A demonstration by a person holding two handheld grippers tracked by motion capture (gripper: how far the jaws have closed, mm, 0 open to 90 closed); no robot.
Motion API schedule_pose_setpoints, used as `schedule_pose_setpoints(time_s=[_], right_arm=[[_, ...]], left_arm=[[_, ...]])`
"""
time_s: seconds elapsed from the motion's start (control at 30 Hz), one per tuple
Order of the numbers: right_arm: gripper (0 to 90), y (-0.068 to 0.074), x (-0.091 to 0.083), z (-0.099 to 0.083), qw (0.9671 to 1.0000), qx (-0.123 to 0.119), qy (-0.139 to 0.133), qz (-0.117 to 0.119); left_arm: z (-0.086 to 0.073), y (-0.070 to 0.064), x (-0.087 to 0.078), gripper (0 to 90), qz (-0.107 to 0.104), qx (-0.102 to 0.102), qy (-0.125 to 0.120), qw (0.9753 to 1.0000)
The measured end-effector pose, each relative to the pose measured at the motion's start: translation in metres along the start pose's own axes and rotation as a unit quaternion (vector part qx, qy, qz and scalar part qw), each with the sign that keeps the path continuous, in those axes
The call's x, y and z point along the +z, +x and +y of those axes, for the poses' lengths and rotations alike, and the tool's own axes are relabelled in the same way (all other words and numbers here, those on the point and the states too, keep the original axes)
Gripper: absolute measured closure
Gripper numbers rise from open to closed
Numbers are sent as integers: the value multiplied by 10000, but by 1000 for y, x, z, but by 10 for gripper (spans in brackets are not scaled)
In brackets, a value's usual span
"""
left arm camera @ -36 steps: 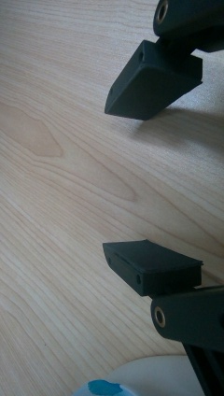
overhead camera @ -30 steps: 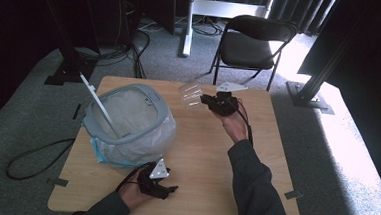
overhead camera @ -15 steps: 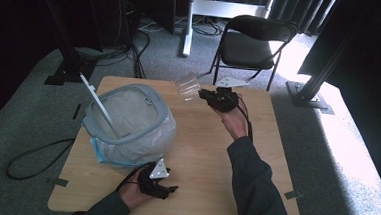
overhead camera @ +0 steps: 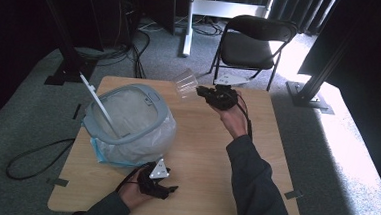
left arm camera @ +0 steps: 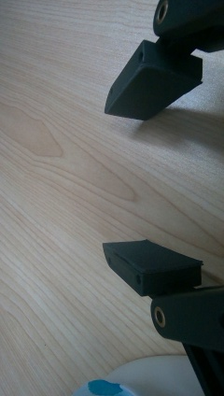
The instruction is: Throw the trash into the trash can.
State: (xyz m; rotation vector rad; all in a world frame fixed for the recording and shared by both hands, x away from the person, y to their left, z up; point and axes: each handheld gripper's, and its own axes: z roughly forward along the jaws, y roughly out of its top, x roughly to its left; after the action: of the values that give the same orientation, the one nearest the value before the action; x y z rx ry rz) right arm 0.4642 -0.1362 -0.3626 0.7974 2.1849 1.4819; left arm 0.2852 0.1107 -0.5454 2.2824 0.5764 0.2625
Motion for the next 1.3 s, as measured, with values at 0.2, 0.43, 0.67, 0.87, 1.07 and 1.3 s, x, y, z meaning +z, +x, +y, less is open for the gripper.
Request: schedule_pose_setpoints(time_s=[0.2, 0.43, 0.67, 0.87, 1.07, 1.3], right_arm=[[836, 4, -2, 7, 9999, -37, -87, 51], [836, 6, -3, 13, 9998, -83, -162, 83], [836, 7, -3, 17, 9996, -91, -196, 154], [836, 10, -3, 21, 9993, -156, -260, 207], [836, 16, -1, 27, 9987, -208, -330, 325], [836, 19, 2, 32, 9981, -238, -384, 430]], left_arm=[[0, 0, 0, 288, -4, 5, -2, 10000], [0, 0, 0, 289, -8, 7, 5, 10000], [0, 0, 0, 289, -8, 6, 4, 10000], [0, 0, 0, 288, -11, -7, -13, 10000], [0, 0, 0, 288, -8, 20, 10, 10000], [0, 0, 0, 289, -11, 4, 2, 10000]])
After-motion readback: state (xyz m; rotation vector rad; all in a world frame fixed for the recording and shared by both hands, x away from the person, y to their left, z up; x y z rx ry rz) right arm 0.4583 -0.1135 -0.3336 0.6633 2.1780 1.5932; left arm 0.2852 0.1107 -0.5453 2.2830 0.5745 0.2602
